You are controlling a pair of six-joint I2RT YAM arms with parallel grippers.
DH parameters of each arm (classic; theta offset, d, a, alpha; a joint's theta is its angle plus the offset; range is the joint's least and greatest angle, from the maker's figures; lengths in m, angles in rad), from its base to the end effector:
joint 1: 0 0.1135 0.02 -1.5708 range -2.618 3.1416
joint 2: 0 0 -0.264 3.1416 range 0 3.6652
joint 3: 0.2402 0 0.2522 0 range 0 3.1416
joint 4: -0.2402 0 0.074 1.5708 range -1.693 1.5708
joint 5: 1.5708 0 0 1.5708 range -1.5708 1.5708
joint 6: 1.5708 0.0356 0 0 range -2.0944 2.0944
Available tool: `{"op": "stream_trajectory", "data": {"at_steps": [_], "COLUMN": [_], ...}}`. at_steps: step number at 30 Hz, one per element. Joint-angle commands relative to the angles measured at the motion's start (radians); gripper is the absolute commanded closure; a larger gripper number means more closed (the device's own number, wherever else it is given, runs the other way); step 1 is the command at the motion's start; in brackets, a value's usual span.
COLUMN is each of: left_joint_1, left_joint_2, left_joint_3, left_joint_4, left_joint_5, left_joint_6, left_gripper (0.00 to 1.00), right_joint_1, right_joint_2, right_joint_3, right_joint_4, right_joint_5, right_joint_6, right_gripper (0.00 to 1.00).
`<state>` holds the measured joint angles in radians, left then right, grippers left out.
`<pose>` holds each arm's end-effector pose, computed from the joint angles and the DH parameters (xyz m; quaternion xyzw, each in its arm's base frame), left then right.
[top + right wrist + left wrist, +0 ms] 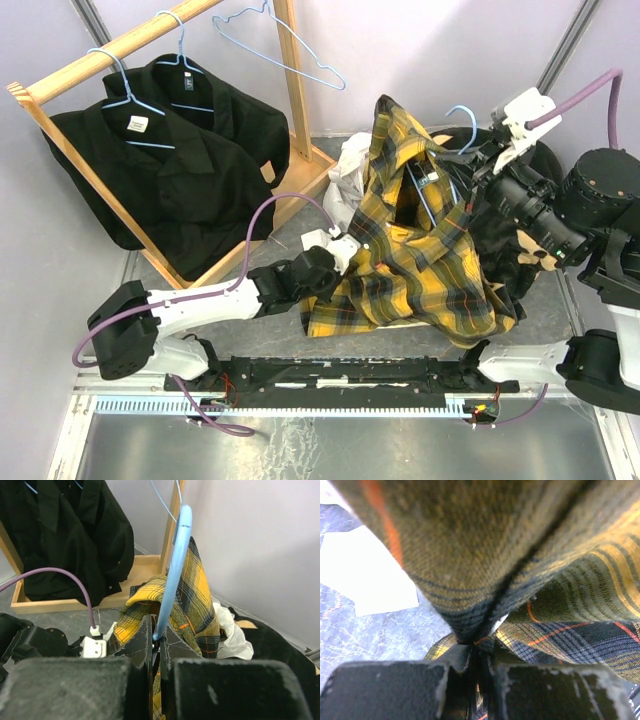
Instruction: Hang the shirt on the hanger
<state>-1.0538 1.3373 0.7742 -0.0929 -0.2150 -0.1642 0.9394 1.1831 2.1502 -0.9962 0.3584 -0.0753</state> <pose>0.1471 -0.2434 0.2240 0.3411 0.8256 -0.1722 0.4152 0.0792 0.0872 0.5905 -0.2344 0.6773 0.1710 0.6761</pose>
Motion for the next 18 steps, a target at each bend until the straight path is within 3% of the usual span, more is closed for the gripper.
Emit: {"op": "stream_trajectory", "data": {"at_steps": [1, 5, 7, 8, 10, 18], "left_joint_1": [0.009, 0.009, 0.009, 0.009, 0.009, 0.008], "left_joint_2": [0.004, -0.061, -0.108, -0.139, -0.224, -0.607], "left_joint_3": [0.033, 0.030, 0.024, 0.019, 0.007, 0.007], "left_joint_4": [0.000, 0.006, -0.005, -0.014, -0.034, -0.127], "left_joint_5": [0.055, 0.015, -0.005, -0.011, -0.032, -0.046], "left_joint_6": [-0.028, -0.026, -0.033, -0.037, -0.047, 0.011], "left_gripper": [0.87, 0.47, 0.15, 0.09, 0.03, 0.04], "right_joint_1": [-0.004, -0.005, -0.004, -0.004, -0.004, -0.005], "right_joint_2": [-0.067, -0.101, -0.121, -0.131, -0.162, -0.273], "right_joint_3": [-0.052, -0.094, -0.102, -0.103, -0.113, -0.240], "right_joint_4": [0.132, 0.116, 0.103, 0.091, 0.067, -0.045], "right_joint_5": [-0.048, -0.067, -0.092, -0.117, -0.188, -0.520], "right_joint_6": [0.018, 0.019, 0.019, 0.017, 0.002, -0.063], "right_gripper": [1.00, 1.00, 1.00, 1.00, 1.00, 1.00]}}
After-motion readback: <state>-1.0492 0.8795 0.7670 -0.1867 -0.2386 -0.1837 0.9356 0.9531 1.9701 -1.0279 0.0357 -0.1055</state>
